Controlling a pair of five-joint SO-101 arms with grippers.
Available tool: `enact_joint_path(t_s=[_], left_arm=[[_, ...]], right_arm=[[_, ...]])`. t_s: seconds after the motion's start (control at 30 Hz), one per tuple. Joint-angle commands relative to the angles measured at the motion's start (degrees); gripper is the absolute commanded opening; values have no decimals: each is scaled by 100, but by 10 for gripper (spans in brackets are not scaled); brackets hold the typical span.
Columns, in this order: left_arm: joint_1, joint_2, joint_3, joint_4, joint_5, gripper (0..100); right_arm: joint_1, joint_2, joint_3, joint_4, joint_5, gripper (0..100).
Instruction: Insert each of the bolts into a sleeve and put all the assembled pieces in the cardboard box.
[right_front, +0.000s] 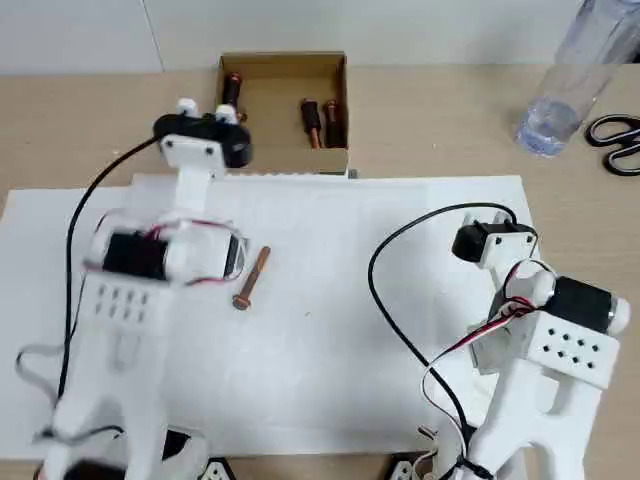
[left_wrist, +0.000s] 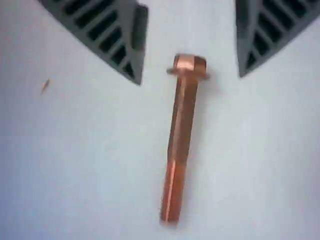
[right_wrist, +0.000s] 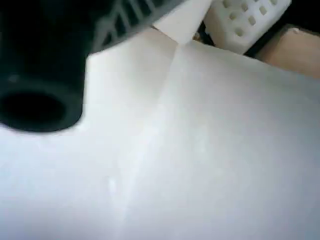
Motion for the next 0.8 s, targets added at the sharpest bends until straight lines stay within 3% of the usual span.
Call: enact_joint_path(t_s=[0.0,0.27,0.77], left_arm=[[35,1046,-734,615,-123,118],[35,2488,-1385,1143,-193,88],[62,3332,-1393,510,-308,103]], right_arm=[[233,-127,-26,-4,53,4],[462,-136,-26,4,53,4],[462,-136,-26,4,53,4]])
